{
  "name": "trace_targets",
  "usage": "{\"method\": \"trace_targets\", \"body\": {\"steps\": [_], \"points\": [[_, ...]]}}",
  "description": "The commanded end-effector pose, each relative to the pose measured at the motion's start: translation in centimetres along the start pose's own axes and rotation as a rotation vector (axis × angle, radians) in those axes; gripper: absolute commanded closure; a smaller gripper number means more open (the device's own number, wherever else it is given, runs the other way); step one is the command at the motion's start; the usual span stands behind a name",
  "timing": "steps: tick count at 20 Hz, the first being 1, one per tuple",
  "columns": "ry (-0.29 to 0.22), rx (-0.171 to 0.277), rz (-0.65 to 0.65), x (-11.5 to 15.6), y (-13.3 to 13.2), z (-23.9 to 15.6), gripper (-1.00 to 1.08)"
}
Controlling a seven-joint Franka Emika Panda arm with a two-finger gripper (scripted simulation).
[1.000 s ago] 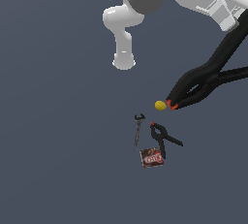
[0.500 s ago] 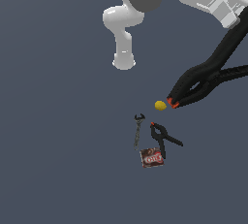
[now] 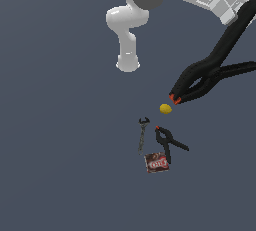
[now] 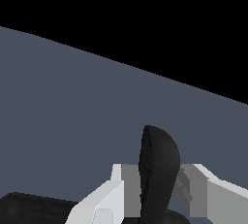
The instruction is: Pick up a designated object from a clutter of objects.
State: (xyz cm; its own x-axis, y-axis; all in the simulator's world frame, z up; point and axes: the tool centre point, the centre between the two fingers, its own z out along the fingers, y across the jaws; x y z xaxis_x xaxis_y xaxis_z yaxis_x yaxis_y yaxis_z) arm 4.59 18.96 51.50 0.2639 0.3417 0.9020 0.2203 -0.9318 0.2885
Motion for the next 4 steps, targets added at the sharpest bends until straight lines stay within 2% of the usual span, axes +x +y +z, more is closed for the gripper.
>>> {"method": "trace_targets", "body": {"steps": [1,4], "points": [[0.004,-0.001,0.001,0.04,0.01,-0.59,1.08],[0.003,-0.001,0.001,0.01,0.04,-0.72,1.08]]}}
